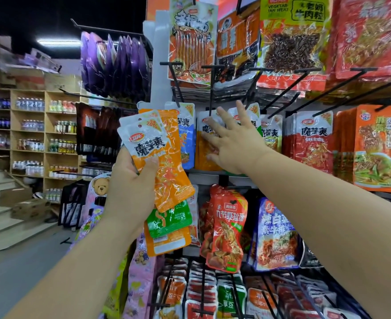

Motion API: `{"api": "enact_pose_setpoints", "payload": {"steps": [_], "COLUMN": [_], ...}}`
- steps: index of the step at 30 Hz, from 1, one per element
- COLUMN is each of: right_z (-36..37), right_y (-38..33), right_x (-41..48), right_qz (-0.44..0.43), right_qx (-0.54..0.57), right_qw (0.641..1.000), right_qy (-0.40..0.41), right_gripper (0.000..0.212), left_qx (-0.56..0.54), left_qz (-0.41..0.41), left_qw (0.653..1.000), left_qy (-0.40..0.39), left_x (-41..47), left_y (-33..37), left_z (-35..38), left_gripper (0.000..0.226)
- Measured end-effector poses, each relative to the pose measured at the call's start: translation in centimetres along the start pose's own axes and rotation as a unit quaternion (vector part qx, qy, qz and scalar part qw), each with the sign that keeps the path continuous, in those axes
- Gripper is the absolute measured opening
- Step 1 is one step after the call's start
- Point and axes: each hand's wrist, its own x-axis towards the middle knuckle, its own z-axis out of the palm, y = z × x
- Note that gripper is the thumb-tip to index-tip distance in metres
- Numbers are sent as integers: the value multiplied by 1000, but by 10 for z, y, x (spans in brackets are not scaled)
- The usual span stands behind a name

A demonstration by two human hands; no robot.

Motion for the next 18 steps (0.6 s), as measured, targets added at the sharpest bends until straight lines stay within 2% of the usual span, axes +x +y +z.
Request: {"api": "enact_pose_setpoints", "payload": {"steps": [8,10,12,13,15,16,18], "right_z": [-11,-23,-37,-47,-64,-72,-88], "right_y": [-1,-1,-4,-9,-23,-34,-57], "right_x": [3,-2,-14,-25,-50,-65,-94], "right_qz": [-13,-13,7,30,100,127,148], "right_qx": [1,46,171,273,497,602,753], "right_qw": [999,999,977,942,824,752,617], "right_qy": [-33,14,128,191,251,237,177], "right_gripper": [67,59,42,35,27,25,38], "left_qx": [-4,-11,-18,-26,-42,-48,-62], "left_qz": [-7,-6,7,16,27,26,15], "left_qw": [1000,1000,1000,1000,999,998,998], "left_qy": [-6,-9,0,7,13,10,-14], "left_x": [2,1,-1,-3,-12,-19,-36], "left_y": [3,9,16,19,25,27,29], "left_z": [0,1,-1,-4,-7,-7,-5], "left_gripper": [25,28,30,30,31,31,34]}}
